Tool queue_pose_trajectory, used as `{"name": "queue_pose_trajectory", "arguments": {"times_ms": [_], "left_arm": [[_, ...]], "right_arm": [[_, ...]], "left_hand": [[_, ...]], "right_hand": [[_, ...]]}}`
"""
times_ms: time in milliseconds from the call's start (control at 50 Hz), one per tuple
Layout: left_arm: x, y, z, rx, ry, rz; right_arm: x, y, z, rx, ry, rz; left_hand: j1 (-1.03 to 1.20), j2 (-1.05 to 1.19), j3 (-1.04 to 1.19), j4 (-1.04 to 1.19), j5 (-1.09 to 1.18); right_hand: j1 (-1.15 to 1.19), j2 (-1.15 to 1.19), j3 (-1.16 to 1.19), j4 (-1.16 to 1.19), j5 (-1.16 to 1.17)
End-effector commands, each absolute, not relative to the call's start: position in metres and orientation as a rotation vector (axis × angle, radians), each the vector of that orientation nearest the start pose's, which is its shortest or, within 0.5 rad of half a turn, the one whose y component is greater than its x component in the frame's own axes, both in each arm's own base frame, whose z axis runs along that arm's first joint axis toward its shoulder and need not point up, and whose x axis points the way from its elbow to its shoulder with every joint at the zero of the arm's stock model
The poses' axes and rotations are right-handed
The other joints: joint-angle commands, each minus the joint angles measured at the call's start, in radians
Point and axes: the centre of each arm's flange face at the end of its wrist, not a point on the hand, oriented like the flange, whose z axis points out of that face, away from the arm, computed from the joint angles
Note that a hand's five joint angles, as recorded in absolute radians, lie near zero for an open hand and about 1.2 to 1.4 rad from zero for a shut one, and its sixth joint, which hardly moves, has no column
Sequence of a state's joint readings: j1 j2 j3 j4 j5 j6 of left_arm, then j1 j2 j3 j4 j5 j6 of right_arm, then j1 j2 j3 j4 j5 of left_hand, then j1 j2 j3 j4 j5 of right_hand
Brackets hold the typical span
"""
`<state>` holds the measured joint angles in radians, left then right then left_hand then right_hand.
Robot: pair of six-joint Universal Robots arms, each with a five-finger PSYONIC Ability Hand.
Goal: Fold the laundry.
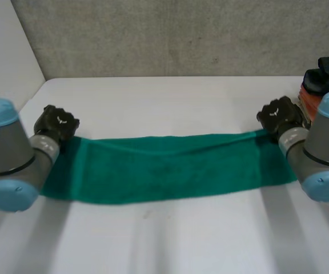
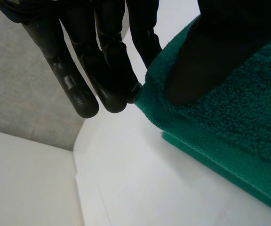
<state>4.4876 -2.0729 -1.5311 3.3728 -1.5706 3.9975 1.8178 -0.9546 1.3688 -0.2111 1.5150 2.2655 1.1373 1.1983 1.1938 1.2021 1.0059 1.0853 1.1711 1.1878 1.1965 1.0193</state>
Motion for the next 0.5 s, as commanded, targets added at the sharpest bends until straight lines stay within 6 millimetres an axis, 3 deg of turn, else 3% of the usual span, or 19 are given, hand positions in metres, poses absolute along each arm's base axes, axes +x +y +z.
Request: {"name": "queue_pose_trajectory", "arguments": {"times_ms": [20, 120, 200, 240, 260, 280, 300, 400, 480, 500], "left_arm": [[-0.227, -0.376, 0.161, 1.062, 1.828, -1.663], [-0.233, -0.393, 0.157, 1.036, 1.804, -1.679], [-0.247, -0.395, 0.156, 1.042, 1.781, -1.708], [-0.253, -0.394, 0.159, 1.027, 1.773, -1.715], [-0.255, -0.392, 0.159, 1.027, 1.773, -1.716], [-0.261, -0.387, 0.159, 1.045, 1.773, -1.72], [-0.265, -0.384, 0.158, 1.057, 1.772, -1.725], [-0.278, -0.372, 0.165, 1.073, 1.769, -1.764], [-0.277, -0.365, 0.186, 1.03, 1.771, -1.814], [-0.274, -0.355, 0.196, 1.0, 1.805, -1.85]], "right_arm": [[0.241, -0.399, 0.154, -1.488, 2.244, -2.29], [0.247, -0.42, 0.137, -1.48, 2.246, -2.319], [0.253, -0.43, 0.128, -1.46, 2.264, -2.345], [0.252, -0.432, 0.129, -1.441, 2.289, -2.362], [0.251, -0.431, 0.13, -1.422, 2.314, -2.366], [0.251, -0.43, 0.132, -1.413, 2.322, -2.367], [0.252, -0.429, 0.135, -1.403, 2.319, -2.373], [0.253, -0.412, 0.17, -1.301, 2.281, -2.409], [0.247, -0.389, 0.2, -1.215, 2.248, -2.346], [0.248, -0.375, 0.211, -1.222, 2.225, -2.28]], "left_hand": [[0.259, 0.198, 0.202, 0.194, 0.216], [0.259, 0.198, 0.202, 0.194, 0.216], [0.259, 0.198, 0.202, 0.194, 0.216], [-0.687, -0.748, -0.743, -0.752, -0.73], [-0.963, -1.024, -1.019, -1.028, -1.006], [-0.812, -0.873, -0.868, -0.877, -0.855], [-0.952, -1.013, -1.008, -1.016, -0.995], [-0.963, -1.024, -1.019, -1.028, -1.006], [-0.963, -1.024, -1.019, -1.028, -1.006], [-0.963, -1.024, -1.019, -1.028, -1.006]], "right_hand": [[0.311, 0.225, 0.208, 0.2, 0.202], [0.311, 0.225, 0.208, 0.2, 0.202], [-0.393, -0.479, -0.496, -0.504, -0.502], [-0.911, -0.997, -1.013, -1.022, -1.019], [-0.911, -0.997, -1.013, -1.022, -1.019], [-0.911, -0.997, -1.013, -1.022, -1.019], [-0.911, -0.997, -1.013, -1.022, -1.019], [-0.911, -0.997, -1.013, -1.022, -1.019], [-0.911, -0.997, -1.013, -1.022, -1.019], [-0.911, -0.997, -1.013, -1.022, -1.019]]}}
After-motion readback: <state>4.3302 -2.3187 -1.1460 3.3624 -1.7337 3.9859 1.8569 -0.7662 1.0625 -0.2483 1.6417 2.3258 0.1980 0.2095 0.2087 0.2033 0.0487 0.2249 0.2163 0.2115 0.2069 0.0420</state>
